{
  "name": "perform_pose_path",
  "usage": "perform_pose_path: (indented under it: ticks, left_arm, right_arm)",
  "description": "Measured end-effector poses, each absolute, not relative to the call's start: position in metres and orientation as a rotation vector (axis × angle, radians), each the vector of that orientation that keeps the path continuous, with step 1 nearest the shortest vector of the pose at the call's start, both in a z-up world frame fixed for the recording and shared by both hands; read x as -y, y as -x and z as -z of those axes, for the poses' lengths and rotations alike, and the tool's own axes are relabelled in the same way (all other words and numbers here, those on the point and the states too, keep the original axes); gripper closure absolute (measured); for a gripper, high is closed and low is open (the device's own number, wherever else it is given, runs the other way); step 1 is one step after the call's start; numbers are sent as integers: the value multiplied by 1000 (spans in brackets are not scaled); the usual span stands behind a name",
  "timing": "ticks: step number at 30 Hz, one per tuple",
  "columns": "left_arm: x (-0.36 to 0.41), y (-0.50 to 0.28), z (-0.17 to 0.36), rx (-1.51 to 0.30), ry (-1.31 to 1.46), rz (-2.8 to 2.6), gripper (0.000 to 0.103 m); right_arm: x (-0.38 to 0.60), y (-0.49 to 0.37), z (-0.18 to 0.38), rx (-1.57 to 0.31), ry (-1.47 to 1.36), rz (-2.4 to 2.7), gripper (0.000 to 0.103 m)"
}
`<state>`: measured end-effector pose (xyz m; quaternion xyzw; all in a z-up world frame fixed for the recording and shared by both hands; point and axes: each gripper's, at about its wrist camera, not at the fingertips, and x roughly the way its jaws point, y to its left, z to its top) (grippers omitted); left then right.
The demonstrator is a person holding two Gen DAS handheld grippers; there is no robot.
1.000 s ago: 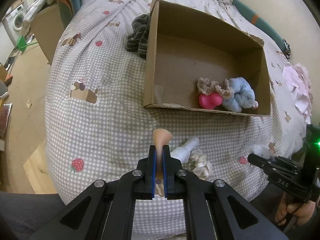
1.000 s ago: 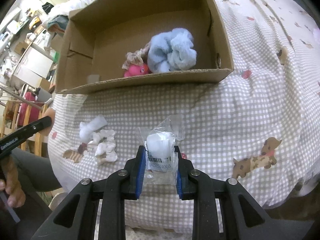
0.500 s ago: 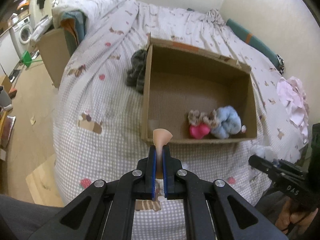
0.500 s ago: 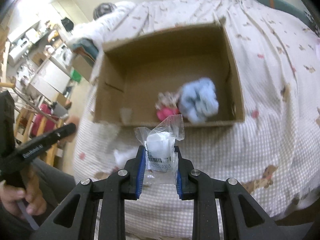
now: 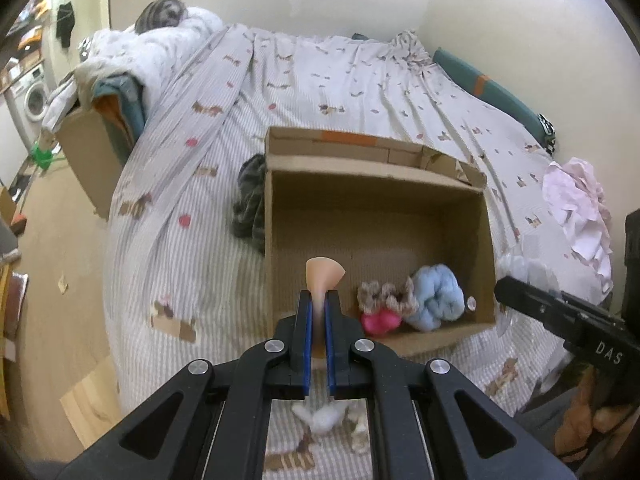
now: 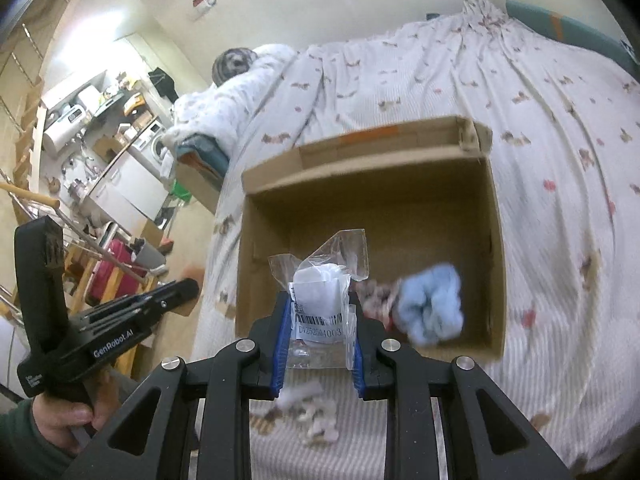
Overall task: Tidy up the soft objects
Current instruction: 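Carry the tube and packet over the box with both tools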
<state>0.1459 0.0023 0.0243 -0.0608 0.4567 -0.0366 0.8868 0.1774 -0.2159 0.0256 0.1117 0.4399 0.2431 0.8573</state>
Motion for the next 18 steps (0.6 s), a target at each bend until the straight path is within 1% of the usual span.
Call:
perform_pose_path:
  ticks: [3,6,12,15,18]
  left_arm:
    - [0,-163,-21,-935,112,83,98]
    - [-1,-175,-8,-931,108,77,98]
    - [-4,-185,28,-962,148,61,98]
    - [6,-186,32,-935,57,58,97]
    - [14,-185,37,-935,22,79,97]
  right_arm:
    - [218,-193,-21,-888,-260,-534,75]
    - [221,-206,-7,-893,-270,-513,75]
    - [217,-224,26,-968,-289,-476,75]
    - [208,-225,37,-1002,-259,-486,75]
    - [199,-228,46,-1029,-227,-499,75]
